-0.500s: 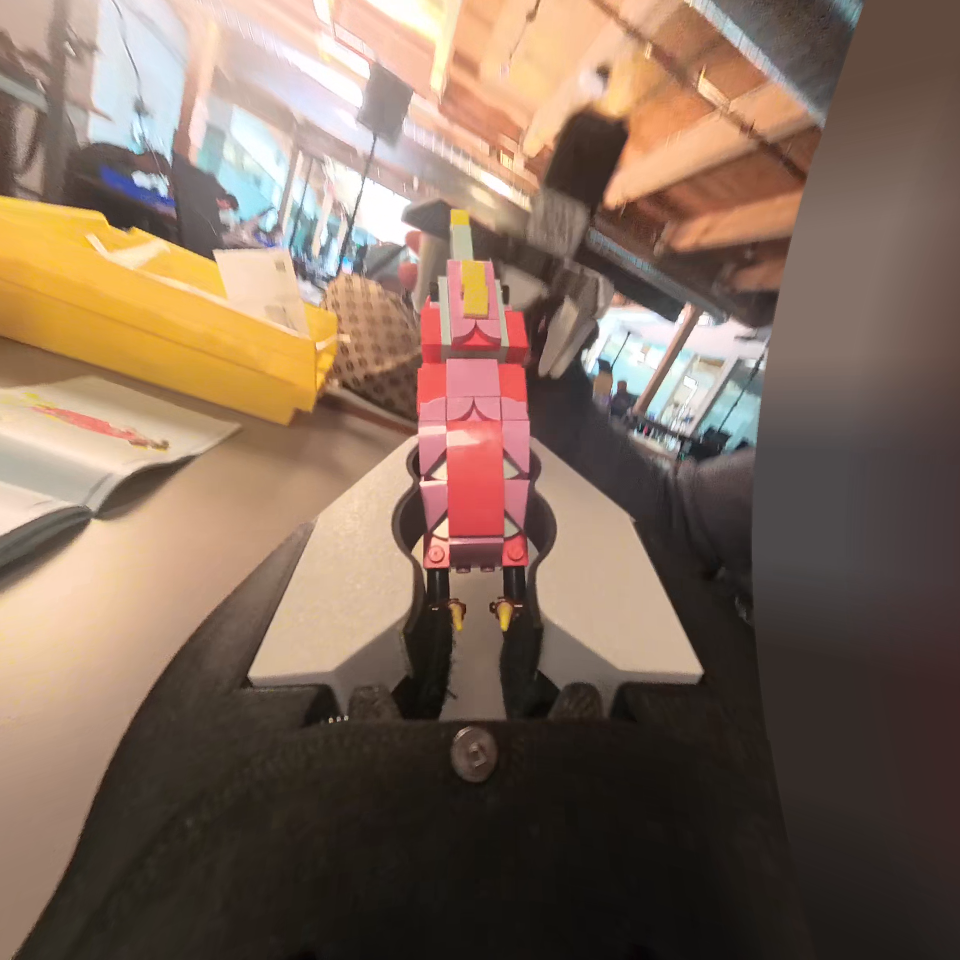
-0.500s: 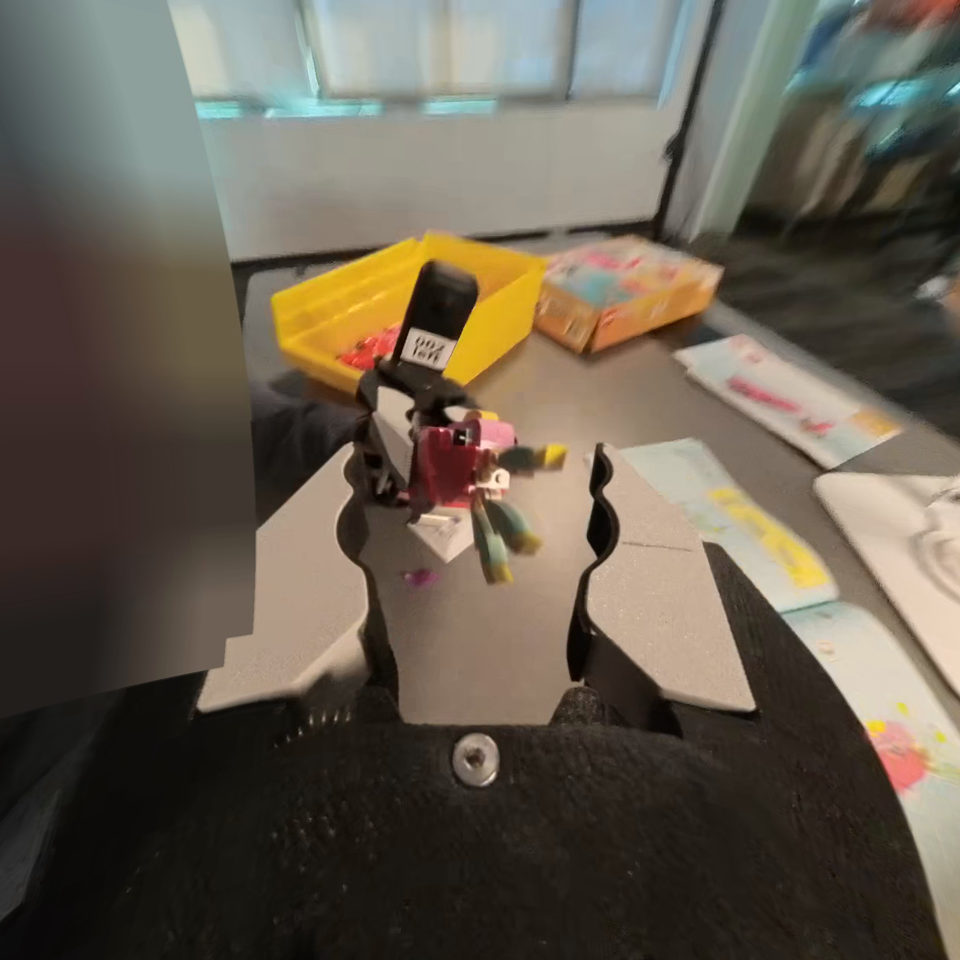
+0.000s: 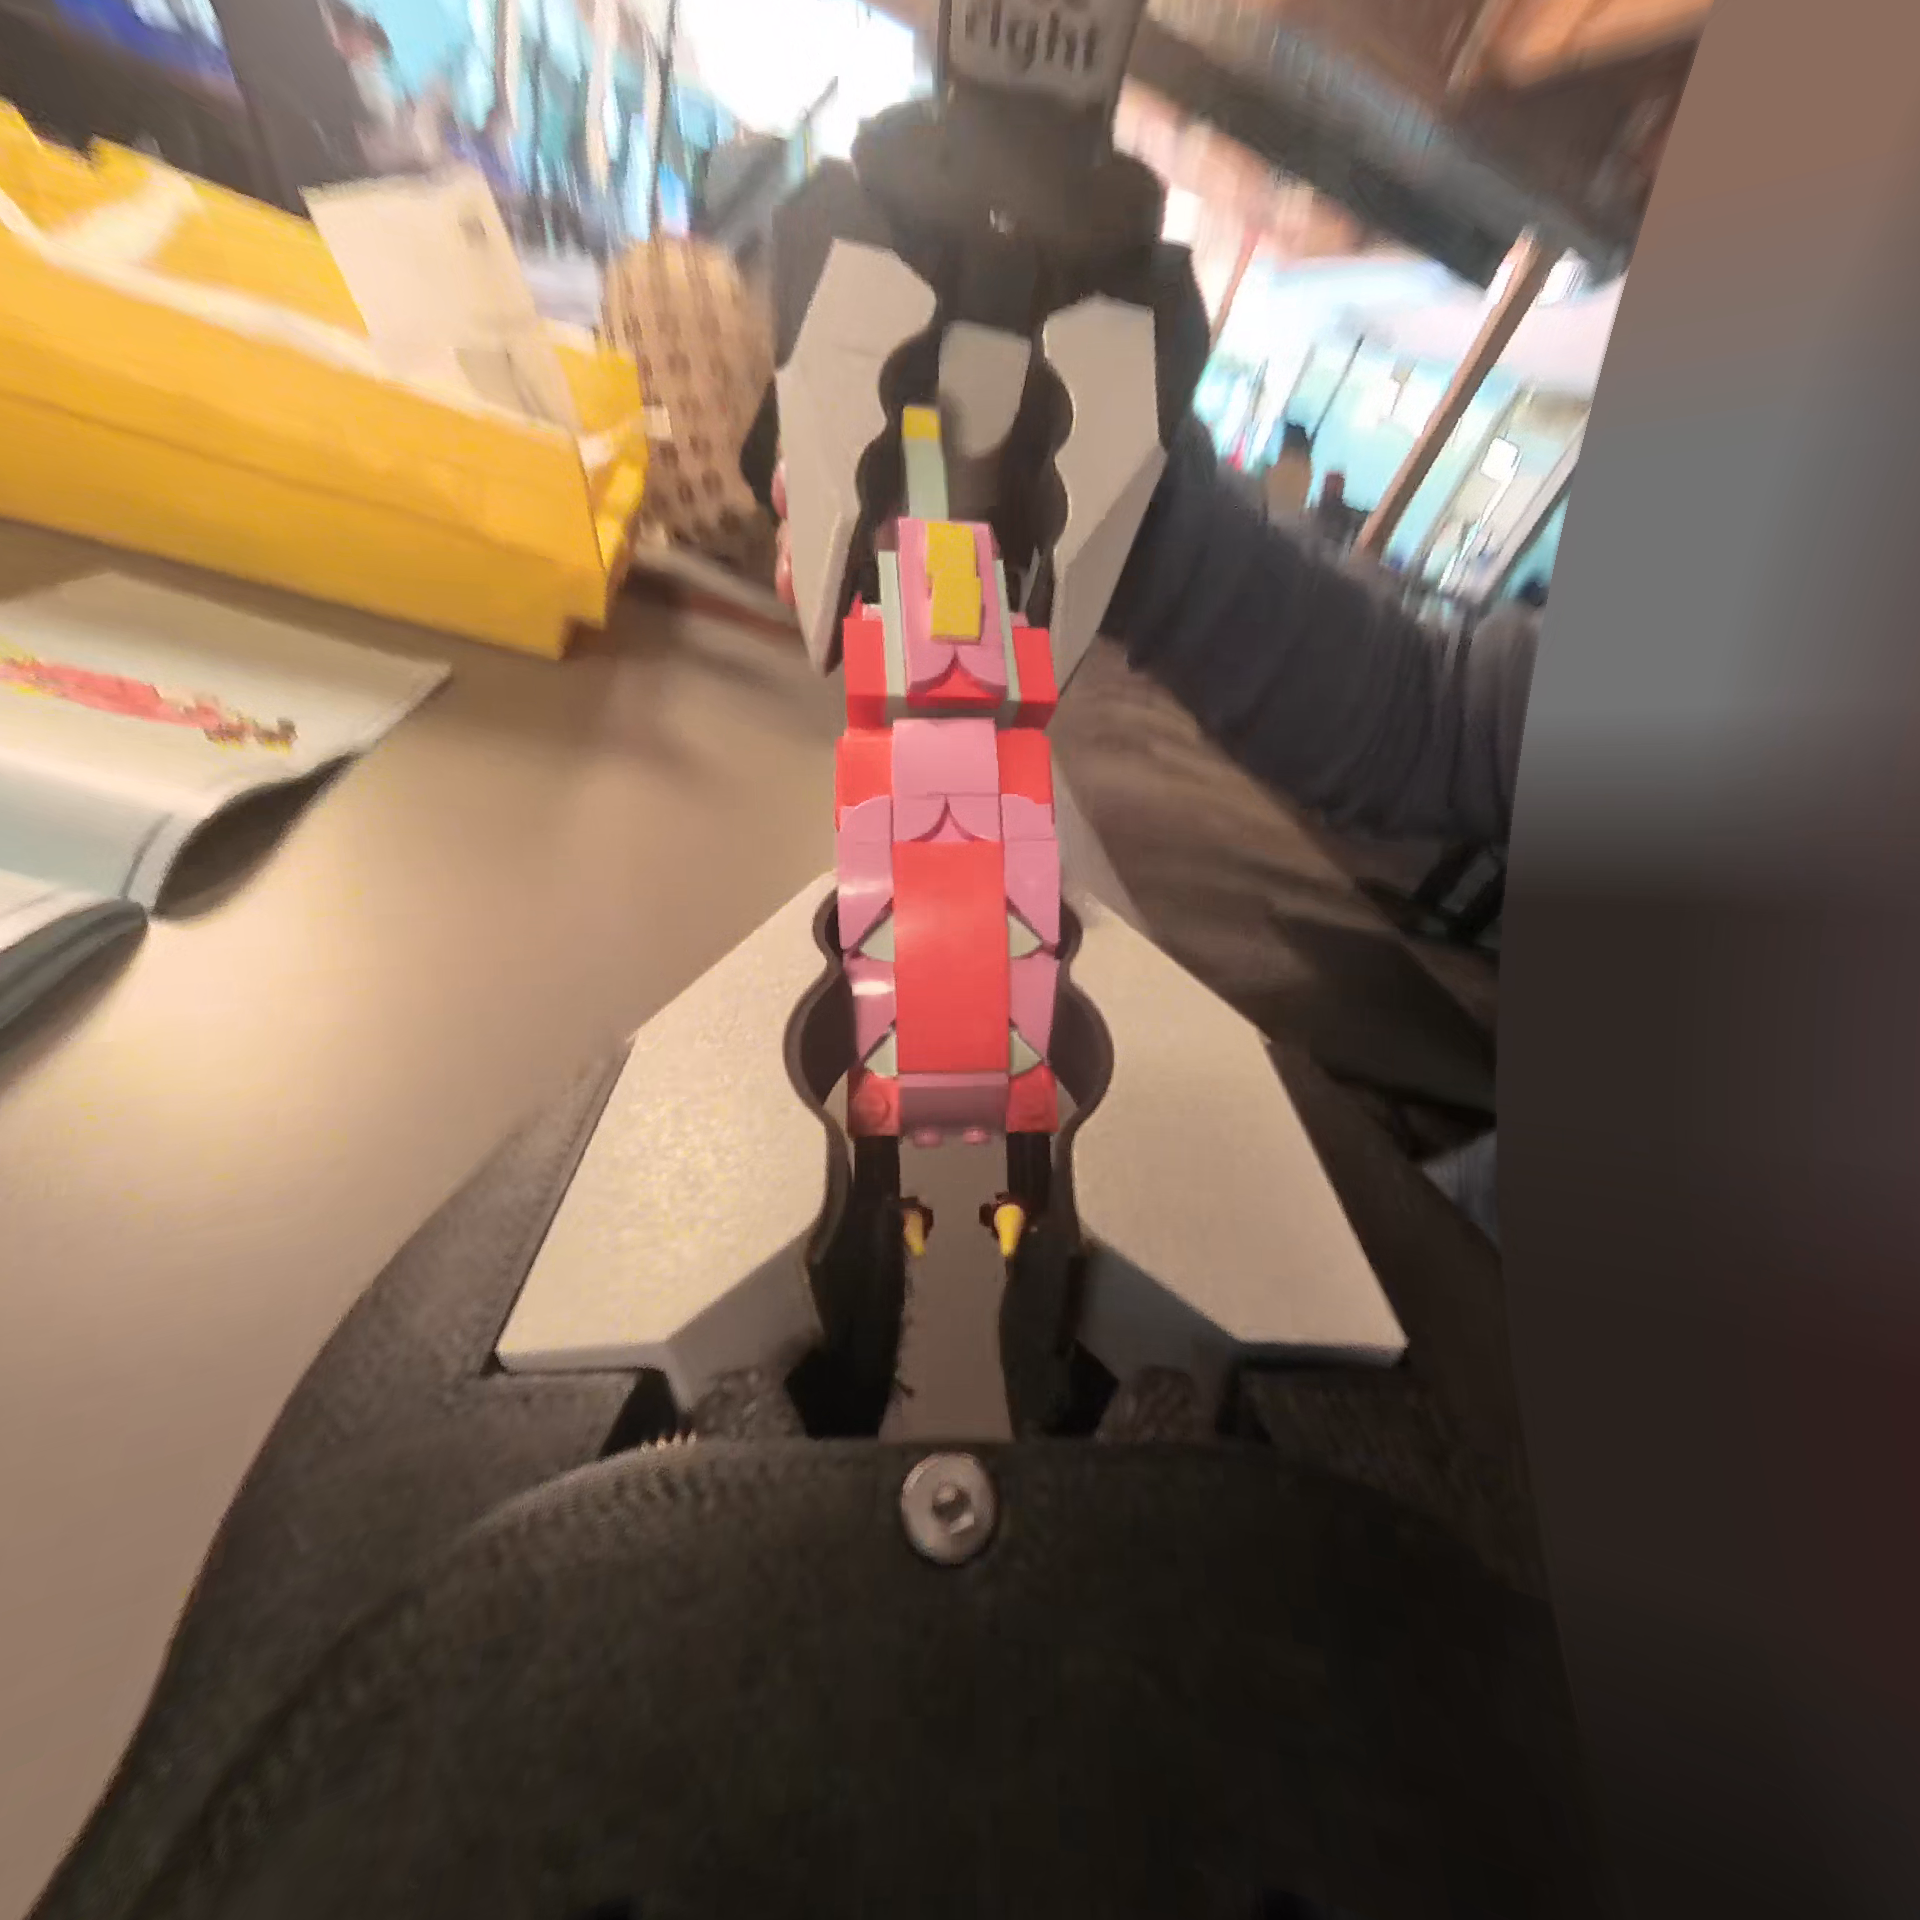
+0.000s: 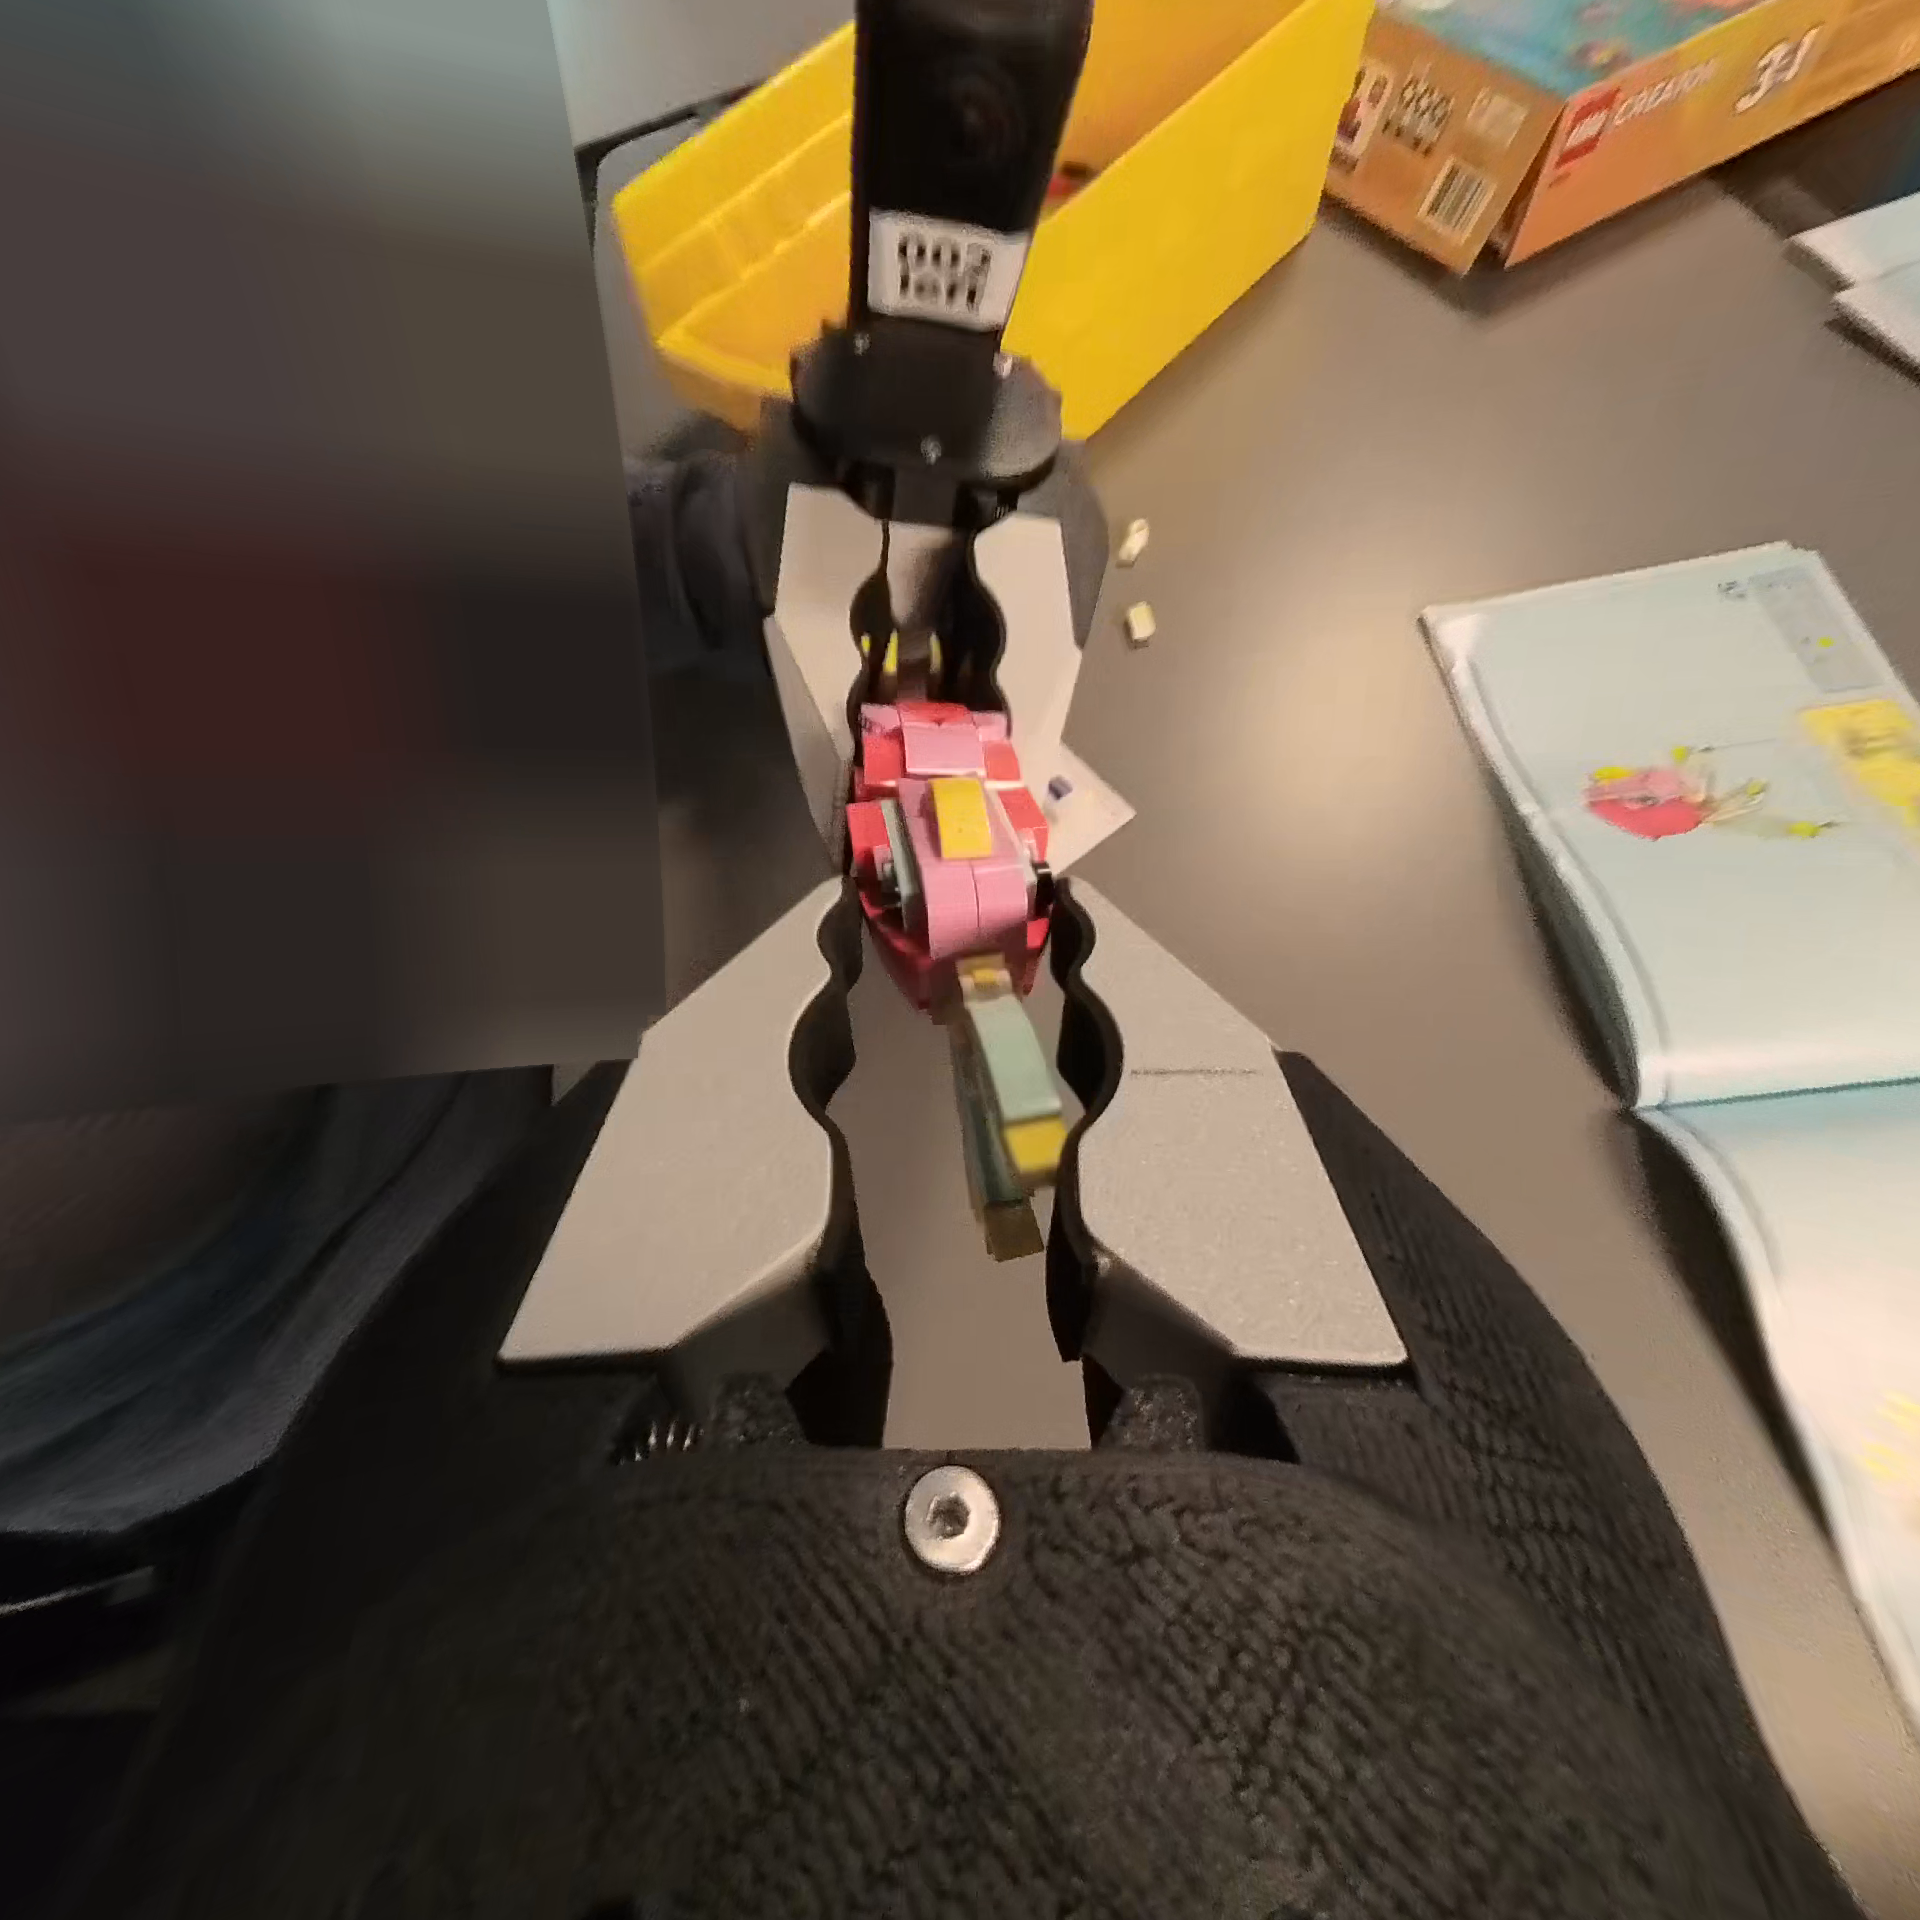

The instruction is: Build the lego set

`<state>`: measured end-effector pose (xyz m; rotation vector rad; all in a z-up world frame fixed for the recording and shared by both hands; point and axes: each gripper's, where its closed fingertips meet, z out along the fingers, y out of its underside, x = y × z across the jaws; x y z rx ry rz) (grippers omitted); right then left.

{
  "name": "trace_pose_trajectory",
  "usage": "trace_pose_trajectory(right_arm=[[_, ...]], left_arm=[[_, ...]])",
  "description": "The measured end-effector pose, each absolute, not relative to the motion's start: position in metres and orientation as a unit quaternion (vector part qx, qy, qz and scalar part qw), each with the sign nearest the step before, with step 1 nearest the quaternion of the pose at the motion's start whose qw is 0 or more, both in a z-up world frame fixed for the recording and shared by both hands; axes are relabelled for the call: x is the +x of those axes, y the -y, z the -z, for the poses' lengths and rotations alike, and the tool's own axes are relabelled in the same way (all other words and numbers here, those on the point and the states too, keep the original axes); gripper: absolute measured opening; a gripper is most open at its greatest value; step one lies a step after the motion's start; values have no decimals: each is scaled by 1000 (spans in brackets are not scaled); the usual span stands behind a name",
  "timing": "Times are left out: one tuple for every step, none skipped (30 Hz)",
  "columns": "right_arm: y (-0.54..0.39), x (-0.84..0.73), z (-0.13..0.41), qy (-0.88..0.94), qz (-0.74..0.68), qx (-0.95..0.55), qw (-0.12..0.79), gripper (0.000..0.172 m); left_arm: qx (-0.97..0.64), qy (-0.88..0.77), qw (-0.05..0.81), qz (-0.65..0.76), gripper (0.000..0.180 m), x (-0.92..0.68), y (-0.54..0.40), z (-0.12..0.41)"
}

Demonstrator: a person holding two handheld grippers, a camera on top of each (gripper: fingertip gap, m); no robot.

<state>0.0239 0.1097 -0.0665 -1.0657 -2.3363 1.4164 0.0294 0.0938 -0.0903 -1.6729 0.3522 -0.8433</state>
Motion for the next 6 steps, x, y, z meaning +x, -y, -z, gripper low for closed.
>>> trace_pose_trajectory(right_arm=[[-109,29,73,791,-485,-361,95,35],[-107,34,78,785,-497,-359,88,35],[-105,38,82,776,-514,-354,88,35],[-103,41,85,764,-536,-348,92,35],[-100,45,85,749,-562,-338,98,35],[-97,49,83,732,-588,-328,105,35]], left_arm=[[-736,-158,556,353,33,33,-91,95],[-759,-167,529,341,32,36,-88,99],[-781,-179,506,319,32,39,-85,103],[-800,-190,488,294,33,41,-83,106],[-812,-201,474,273,33,44,-79,106],[-820,-212,466,256,33,47,-76,104]])
